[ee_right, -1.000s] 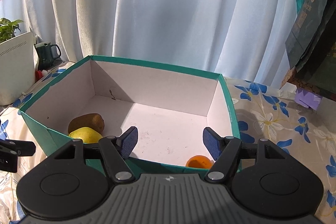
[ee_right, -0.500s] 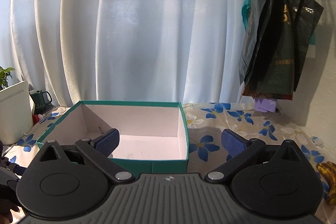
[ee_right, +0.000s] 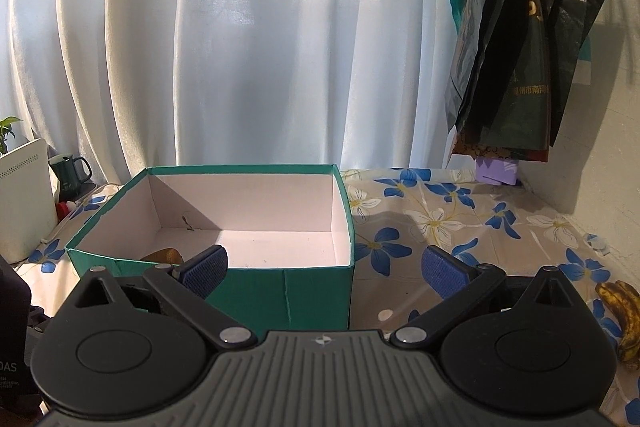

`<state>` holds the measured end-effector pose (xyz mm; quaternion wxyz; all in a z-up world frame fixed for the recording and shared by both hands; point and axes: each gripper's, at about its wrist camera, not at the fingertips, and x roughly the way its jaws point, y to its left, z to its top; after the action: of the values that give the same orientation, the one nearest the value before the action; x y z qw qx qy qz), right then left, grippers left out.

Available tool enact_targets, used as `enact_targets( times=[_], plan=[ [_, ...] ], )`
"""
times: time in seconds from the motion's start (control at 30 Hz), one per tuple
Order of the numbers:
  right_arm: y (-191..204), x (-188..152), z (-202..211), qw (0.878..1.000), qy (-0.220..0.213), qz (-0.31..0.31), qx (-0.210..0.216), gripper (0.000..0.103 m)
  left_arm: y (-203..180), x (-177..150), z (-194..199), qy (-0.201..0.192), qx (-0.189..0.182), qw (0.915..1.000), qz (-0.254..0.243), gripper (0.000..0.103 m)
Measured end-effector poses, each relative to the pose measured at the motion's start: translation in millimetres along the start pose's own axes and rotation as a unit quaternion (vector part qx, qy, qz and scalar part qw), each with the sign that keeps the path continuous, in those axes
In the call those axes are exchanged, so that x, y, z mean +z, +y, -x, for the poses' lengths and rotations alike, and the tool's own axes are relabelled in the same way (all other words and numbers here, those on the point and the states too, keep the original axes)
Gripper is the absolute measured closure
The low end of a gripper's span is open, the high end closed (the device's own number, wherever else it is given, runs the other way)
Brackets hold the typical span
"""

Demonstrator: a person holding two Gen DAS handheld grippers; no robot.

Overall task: Organize fruits
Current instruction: 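Move the left tool down to the cherry tomato on the cloth, then grasp the cherry tomato with the left tool while the right tool grasps a red apple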

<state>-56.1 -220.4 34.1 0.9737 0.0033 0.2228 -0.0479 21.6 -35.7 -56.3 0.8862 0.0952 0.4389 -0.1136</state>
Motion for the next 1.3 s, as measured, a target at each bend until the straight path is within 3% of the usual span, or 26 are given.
enact_targets(
  times=[0.1,0.33,0.47,0.63,0.83,1.03,1.2,1.3],
  plan=[
    [1,-1,-2,1.0,0.007,0.002,-0.001,0.0,0,0,2,-0.002,-0.015,0.9999,0.005,0.021],
    [2,-2,-5,1.0,0.013,0.002,-0.002,0.0,3,3,-4,0.014,-0.038,0.9989,0.024,0.043],
    [2,-2,-6,1.0,0.015,0.001,-0.002,0.0,3,2,-6,0.02,-0.046,0.9983,0.03,0.046],
    [1,-2,-6,1.0,0.016,0.0,-0.004,0.0,3,4,-6,0.023,-0.049,0.998,0.033,0.072],
    [0,-3,-5,1.0,0.015,0.0,-0.005,0.0,6,5,-3,0.026,-0.045,0.9977,0.044,0.072],
    [0,-6,-3,1.0,0.021,0.008,-0.011,0.0,17,14,27,-0.007,-0.031,0.9975,0.063,0.072],
    [6,-13,0,0.999,0.043,0.021,-0.001,0.0,26,19,47,-0.03,-0.029,0.9961,0.077,0.072],
    [14,-25,-1,0.997,0.073,0.036,0.009,0.009,29,18,55,-0.039,-0.031,0.9956,0.08,0.072]
  ],
)
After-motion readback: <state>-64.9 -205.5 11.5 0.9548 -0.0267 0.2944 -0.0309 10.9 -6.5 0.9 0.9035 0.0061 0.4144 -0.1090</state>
